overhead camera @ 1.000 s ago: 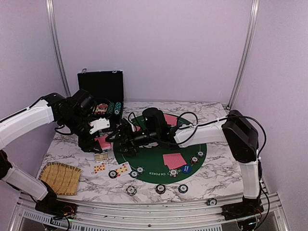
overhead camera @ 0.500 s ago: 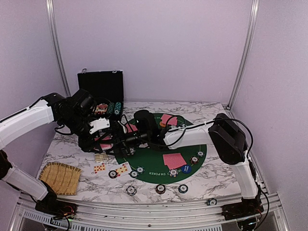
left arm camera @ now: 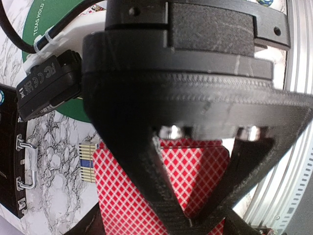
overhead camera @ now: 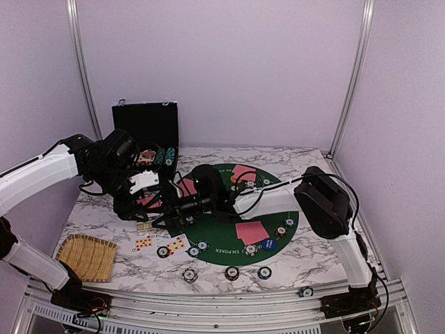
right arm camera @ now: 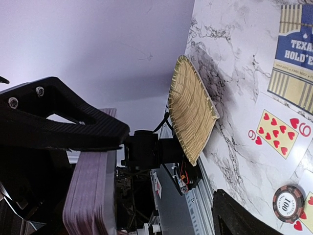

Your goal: Distribute texas hold em gaming equipment

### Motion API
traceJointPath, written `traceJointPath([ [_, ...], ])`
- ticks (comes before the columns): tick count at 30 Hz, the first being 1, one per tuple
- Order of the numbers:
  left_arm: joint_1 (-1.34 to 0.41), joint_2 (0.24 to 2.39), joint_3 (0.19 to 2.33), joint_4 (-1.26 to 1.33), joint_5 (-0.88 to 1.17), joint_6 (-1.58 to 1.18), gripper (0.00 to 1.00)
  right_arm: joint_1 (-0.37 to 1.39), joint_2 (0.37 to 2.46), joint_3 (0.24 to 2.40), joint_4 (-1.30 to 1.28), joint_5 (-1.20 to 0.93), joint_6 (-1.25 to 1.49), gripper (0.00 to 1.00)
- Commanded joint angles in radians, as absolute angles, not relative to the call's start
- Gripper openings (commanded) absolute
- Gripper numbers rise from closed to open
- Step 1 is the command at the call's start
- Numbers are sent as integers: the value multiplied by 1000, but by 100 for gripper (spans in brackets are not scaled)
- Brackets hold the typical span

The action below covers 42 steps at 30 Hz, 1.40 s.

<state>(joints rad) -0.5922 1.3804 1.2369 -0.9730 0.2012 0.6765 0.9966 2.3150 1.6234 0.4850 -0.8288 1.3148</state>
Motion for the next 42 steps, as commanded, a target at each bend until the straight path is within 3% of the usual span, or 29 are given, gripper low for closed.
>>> traceJointPath([
  [1, -589, 1367, 1258, -979, 225, 675, 0, 976, 2280, 1576, 489, -807, 1316, 79],
  [27, -589, 1365, 1259, -980, 211, 676, 0, 933, 2149, 1453, 494, -798, 1292, 30],
  [34, -589, 1369, 1257, -980, 209, 676, 0, 933, 2127, 1443, 505, -796, 1296, 21],
  [36, -589, 1369, 1254, -979, 205, 678, 0, 935, 2125, 1441, 509, -796, 1299, 23],
  [40, -589, 1368, 1250, -980, 205, 678, 0, 947, 2137, 1466, 495, -802, 1287, 57],
  [42, -589, 1370, 1252, -980, 209, 678, 0, 956, 2145, 1484, 477, -796, 1273, 67],
])
